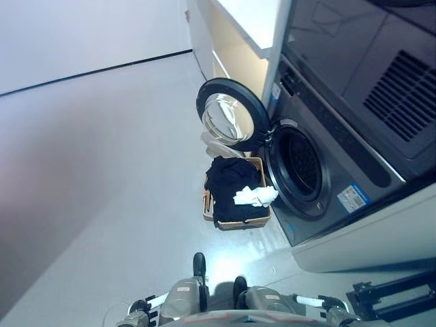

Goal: Put the clothes in the basket into the washing machine.

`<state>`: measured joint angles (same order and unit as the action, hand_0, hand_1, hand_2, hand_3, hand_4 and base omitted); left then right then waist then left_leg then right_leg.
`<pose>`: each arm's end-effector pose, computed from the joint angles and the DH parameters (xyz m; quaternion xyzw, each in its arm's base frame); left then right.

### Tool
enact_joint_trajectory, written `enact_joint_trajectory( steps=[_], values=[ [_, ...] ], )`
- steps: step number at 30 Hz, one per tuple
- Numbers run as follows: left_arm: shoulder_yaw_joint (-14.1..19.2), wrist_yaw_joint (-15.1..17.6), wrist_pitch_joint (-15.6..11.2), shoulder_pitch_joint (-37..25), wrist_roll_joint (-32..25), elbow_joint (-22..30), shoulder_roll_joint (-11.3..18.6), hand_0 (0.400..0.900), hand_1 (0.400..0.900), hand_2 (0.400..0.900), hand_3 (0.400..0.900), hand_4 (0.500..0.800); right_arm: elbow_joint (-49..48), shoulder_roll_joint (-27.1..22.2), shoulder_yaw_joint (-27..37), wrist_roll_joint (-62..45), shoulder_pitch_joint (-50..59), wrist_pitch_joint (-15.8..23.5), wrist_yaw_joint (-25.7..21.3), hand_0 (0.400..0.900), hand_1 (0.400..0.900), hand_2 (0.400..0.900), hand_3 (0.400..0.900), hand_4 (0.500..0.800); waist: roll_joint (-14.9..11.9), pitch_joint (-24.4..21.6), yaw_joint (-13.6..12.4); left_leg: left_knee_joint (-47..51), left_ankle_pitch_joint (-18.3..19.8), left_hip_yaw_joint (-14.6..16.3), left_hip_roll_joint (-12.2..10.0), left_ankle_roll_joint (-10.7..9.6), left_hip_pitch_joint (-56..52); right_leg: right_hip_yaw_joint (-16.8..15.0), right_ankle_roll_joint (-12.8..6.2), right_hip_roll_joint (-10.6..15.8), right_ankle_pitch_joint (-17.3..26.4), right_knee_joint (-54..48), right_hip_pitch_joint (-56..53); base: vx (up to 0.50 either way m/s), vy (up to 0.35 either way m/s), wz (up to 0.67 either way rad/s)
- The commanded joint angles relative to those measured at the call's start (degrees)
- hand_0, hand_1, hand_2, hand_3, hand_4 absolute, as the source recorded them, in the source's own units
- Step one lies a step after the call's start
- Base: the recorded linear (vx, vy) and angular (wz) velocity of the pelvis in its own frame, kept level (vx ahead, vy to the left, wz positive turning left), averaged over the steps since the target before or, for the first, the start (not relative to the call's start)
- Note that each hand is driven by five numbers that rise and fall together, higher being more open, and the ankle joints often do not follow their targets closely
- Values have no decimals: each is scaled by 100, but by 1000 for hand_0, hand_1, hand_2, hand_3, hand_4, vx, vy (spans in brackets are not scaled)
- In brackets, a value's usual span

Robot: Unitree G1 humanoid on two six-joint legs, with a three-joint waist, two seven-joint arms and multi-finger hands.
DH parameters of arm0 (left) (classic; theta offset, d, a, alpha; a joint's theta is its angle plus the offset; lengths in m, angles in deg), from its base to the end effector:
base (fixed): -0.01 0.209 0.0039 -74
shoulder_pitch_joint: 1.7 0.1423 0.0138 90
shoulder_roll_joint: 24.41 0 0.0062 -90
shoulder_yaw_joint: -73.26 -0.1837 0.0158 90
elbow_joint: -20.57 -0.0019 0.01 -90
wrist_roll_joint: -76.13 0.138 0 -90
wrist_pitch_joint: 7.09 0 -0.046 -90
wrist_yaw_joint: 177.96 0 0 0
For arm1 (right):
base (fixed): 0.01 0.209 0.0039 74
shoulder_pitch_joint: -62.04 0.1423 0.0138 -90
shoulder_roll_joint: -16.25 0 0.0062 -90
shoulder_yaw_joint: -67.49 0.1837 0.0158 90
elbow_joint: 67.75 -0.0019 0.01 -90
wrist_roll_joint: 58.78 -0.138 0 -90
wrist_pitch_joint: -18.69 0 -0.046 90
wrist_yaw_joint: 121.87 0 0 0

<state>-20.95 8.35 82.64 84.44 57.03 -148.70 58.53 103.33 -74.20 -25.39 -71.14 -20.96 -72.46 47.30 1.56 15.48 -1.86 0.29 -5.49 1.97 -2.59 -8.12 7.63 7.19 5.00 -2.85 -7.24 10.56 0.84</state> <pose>0.0698 0.2017 -0.1226 -0.0097 0.6001 0.1617 0.7834 0.0837 -0.2486 -0.1087 -0.1004 0.5888 -0.2071 0.7748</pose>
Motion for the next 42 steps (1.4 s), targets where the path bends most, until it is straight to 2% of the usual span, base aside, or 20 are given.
enact_joint_trajectory(
  steps=[1, 5, 7, 8, 9, 11, 13, 14, 15, 17, 19, 20, 21, 23, 26, 29, 33, 35, 38, 42],
  values=[
    [51, 76, -44, 476, -73, -92, 86, 900, 900, 900, 900, 800, -68, -176, -114, -37, -244, 130, -96, 900, 900, 900, 900, 800, -137, -528, -42, -285, -92, 55, 374, 526, 615, -204, -699, 327, -783, -613, -1552, 589, 259, -41],
    [9, 61, -43, 445, -8, -2, 192, 900, 900, 900, 900, 800, -136, -24, -144, -26, -312, 165, -90, 900, 900, 900, 900, 800, -377, -738, -74, -537, 74, 165, 520, 725, 639, -197, -881, 556, -676, -239, -1335, 508, 329, -13],
    [-54, 29, -28, 255, 93, 121, 359, 900, 900, 900, 900, 800, -288, 26, -152, -144, -222, 205, -75, 900, 900, 900, 900, 800, -541, -650, -92, -584, 453, 212, 665, 1000, 463, -285, -1119, 801, 180, 1463, -538, 283, 319, -14],
    [-53, 29, -28, 254, 93, 121, 358, 900, 900, 900, 900, 800, -287, 25, -152, -144, -221, 204, -75, 900, 900, 900, 900, 800, -537, -666, -92, -586, 448, 211, 660, 999, 484, -286, -1117, 796, 180, 1475, -511, 214, 341, -17],
    [-72, 59, -20, 108, 105, 160, 453, 900, 900, 900, 900, 800, -388, 54, -125, -298, -140, 251, -73, 900, 900, 900, 900, 800, -540, -475, -3, -598, 642, 238, 743, 1149, 211, -256, -1095, 958, 769, 2266, -103, 150, 225, -10],
    [-68, 77, -19, 57, 76, 193, 495, 900, 900, 900, 900, 800, -450, 97, -129, -363, -108, 282, -91, 900, 900, 900, 900, 800, -532, -381, 36, -595, 728, 250, 757, 1211, 57, -216, -1036, 1023, 905, 2530, 40, 239, 277, -6],
    [-79, 91, -6, -41, 36, 217, 555, 900, 900, 900, 900, 800, -510, 138, -115, -498, -87, 291, -96, 900, 900, 900, 900, 800, -421, -236, 93, -481, 833, 173, 727, 1295, -292, -243, -898, 917, 646, 2833, 562, 250, 221, 3],
    [-80, 91, -6, -42, 36, 216, 555, 900, 900, 900, 900, 800, -510, 138, -114, -498, -87, 291, -96, 900, 900, 900, 900, 800, -422, -227, 89, -476, 835, 177, 727, 1294, -306, -246, -897, 917, 641, 2835, 552, 208, 97, 10],
    [-113, 102, -11, -116, 51, 222, 562, 900, 900, 900, 900, 800, -522, 140, -60, -640, -71, 325, -127, 900, 900, 900, 900, 800, -364, -181, 136, -392, 855, 135, 681, 1265, -468, -235, -859, 728, 293, 2397, 798, 208, 56, 11],
    [-155, 121, -21, -194, 97, 206, 564, 900, 900, 900, 900, 800, -577, 149, -55, -679, -59, 363, -153, 900, 900, 900, 900, 800, -320, -126, 149, -271, 895, 102, 606, 1188, -642, -184, -865, 563, 23, 1533, 928, 247, 13, 16],
    [-192, 140, -43, -234, 153, 177, 547, 900, 900, 900, 900, 800, -649, 159, -86, -676, -53, 376, -160, 900, 900, 900, 900, 800, -352, -123, 174, -172, 932, 63, 605, 1128, -781, -356, -985, 397, 234, 307, 865, 200, -54, 16],
    [-192, 140, -43, -234, 153, 176, 548, 900, 900, 900, 900, 800, -649, 159, -85, -676, -53, 376, -160, 900, 900, 900, 900, 800, -348, -126, 170, -170, 930, 66, 600, 1128, -778, -358, -984, 391, 251, 283, 859, 303, -118, 31],
    [-197, 147, -59, -285, 221, 146, 545, 900, 900, 900, 900, 800, -790, 152, -127, -630, -73, 401, -177, 900, 900, 900, 900, 800, -411, -184, 192, -40, 959, -15, 648, 1073, -896, -733, -1135, 322, 655, -645, 913, 304, -132, 33],
    [-174, 136, -74, -258, 267, 132, 525, 900, 900, 900, 900, 800, -929, 138, -162, -562, -131, 409, -168, 900, 900, 900, 900, 800, -432, -200, 209, 38, 986, -88, 626, 1002, -1045, -832, -1219, 351, 936, -1071, 889, 336, -187, 40],
    [-149, 122, -67, -186, 337, 120, 510, 900, 900, 900, 900, 800, -1077, 142, -262, -418, -236, 424, -127, 900, 900, 900, 900, 800, -434, -280, 212, 48, 1063, -258, 608, 949, -1150, -800, -1195, 391, 867, -898, 872, 311, -246, 42],
    [-79, 100, -135, -70, 70, 218, 402, 900, 900, 900, 900, 800, -1326, -22, -392, -301, -177, 467, -117, 900, 900, 900, 900, 800, -320, -312, 276, -460, 1344, -291, 501, 801, -1169, -617, -1032, 365, 780, -539, 874, 353, -320, 54],
    [-190, 166, -157, -99, -7, 310, 249, 900, 900, 900, 900, 800, -1700, -221, -622, -91, -4, 540, -205, 900, 900, 900, 900, 800, -279, -5, 282, -1847, 1202, 9, 427, 601, -274, -274, -865, 511, 555, -482, 689, 135, -251, 63],
    [-281, 192, -167, -116, 2, 315, 182, 900, 900, 900, 900, 800, -1845, -306, -707, -30, 123, 552, -262, 900, 900, 900, 900, 800, -229, 56, 280, -1198, 1037, 176, 373, 624, -52, -127, -861, 552, 507, -602, 600, 77, -145, 40],
    [-372, 283, -196, -129, 13, 370, 164, 900, 900, 900, 900, 800, -2067, -390, -877, 78, 258, 594, -308, 900, 900, 900, 900, 800, -129, 123, 244, -528, 566, 84, 293, 585, 91, -44, -860, 488, 460, -529, 679, 75, -50, 0],
    [-458, 281, -220, -192, 103, 423, 263, 900, 900, 900, 900, 800, -2351, -483, -1370, 570, 637, 555, -235, 900, 900, 900, 900, 800, -78, 186, 229, -262, 508, 89, 303, 637, 85, -61, -829, 426, 423, -332, 1018, 58, 9, -5]
  ],
)
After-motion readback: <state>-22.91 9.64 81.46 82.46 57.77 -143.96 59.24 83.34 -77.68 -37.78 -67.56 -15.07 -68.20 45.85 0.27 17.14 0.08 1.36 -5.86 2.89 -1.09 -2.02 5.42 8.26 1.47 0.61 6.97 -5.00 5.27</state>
